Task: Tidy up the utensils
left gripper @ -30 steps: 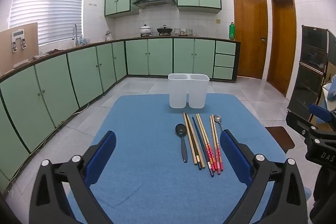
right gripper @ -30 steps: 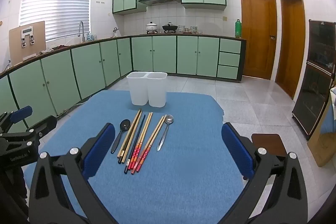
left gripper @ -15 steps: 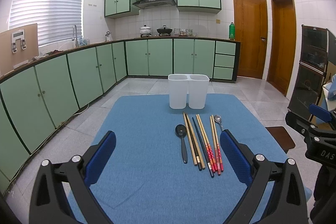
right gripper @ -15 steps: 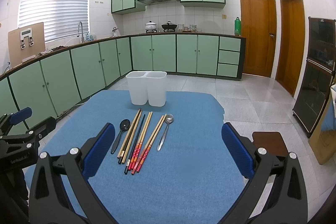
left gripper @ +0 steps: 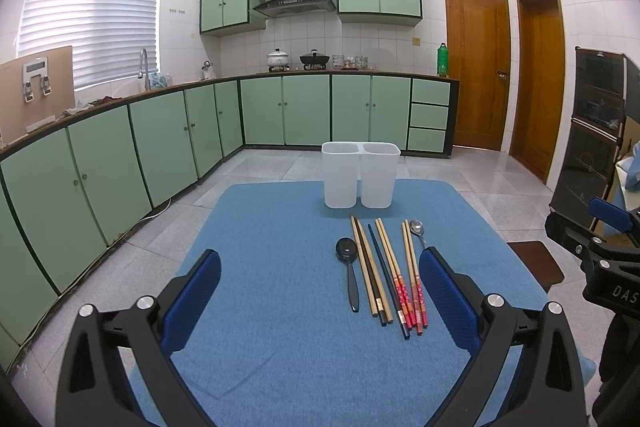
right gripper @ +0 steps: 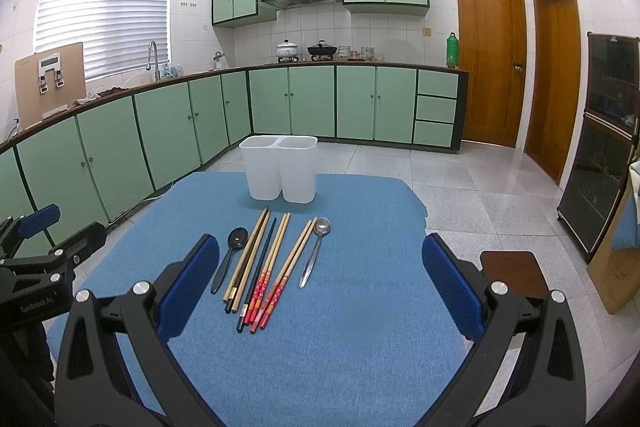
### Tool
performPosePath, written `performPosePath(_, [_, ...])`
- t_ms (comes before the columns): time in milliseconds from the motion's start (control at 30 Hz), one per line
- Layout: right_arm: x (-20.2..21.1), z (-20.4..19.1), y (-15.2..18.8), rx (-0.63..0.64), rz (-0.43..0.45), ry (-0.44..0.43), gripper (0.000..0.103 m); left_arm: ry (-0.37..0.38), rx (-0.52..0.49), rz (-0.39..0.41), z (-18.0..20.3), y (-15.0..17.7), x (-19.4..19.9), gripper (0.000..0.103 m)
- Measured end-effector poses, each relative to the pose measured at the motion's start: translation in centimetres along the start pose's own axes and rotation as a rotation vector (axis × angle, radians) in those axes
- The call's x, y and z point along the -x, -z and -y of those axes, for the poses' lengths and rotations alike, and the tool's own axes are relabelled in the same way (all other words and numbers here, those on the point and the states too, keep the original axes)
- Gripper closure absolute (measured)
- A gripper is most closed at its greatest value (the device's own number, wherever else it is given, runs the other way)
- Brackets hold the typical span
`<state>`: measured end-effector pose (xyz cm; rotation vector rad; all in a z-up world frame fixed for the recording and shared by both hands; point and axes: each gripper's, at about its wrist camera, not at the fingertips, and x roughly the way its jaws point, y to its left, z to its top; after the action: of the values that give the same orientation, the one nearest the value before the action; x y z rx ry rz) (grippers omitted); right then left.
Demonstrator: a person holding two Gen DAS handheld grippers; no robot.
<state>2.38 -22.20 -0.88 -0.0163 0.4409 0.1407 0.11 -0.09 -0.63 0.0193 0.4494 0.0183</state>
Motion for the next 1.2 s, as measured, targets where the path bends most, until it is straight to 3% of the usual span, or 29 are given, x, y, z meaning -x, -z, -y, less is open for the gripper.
performPosePath(1200, [-0.69,0.18,0.94,-0.008,-0.009,0.004,0.005,0.000,0.002,-0.004,-0.21,0.04,-0.04,0.006])
